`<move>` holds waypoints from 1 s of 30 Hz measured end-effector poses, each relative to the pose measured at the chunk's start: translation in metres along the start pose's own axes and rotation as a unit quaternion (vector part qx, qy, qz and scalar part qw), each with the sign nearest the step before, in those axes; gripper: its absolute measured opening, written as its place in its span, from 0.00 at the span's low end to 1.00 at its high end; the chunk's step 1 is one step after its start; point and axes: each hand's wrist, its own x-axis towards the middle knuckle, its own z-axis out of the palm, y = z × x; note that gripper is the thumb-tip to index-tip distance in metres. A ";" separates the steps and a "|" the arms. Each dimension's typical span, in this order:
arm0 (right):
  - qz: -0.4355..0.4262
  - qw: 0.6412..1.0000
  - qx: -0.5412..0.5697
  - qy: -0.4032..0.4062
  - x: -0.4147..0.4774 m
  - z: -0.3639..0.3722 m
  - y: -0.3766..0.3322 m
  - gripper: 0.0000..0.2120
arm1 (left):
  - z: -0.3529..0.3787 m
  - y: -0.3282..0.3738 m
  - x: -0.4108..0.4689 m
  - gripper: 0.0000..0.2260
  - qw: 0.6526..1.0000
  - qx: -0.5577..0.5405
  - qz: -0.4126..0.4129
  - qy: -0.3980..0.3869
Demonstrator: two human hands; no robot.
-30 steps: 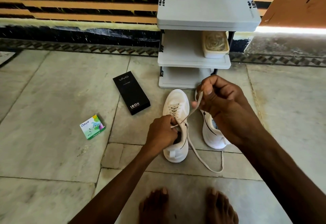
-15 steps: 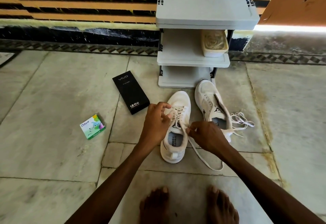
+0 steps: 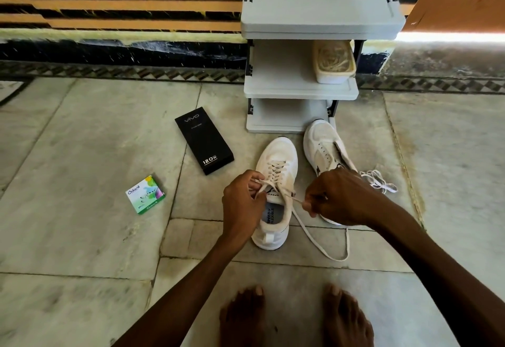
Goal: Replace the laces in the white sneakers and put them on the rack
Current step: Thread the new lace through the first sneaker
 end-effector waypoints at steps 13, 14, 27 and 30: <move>0.009 0.949 -0.206 -0.239 -0.012 0.042 -0.014 0.09 | 0.006 -0.002 -0.003 0.11 0.999 -0.017 0.001 0.031; 0.004 0.946 -0.216 -0.242 -0.010 0.047 -0.014 0.10 | 0.007 -0.002 -0.003 0.11 0.999 -0.016 0.003 0.031; 0.049 0.988 0.049 0.136 0.022 0.053 0.010 0.17 | 0.018 -0.001 -0.018 0.14 0.995 0.044 0.075 0.045; 0.042 0.983 0.087 0.155 0.032 0.063 0.003 0.21 | 0.019 -0.001 -0.022 0.14 0.994 0.063 0.074 0.044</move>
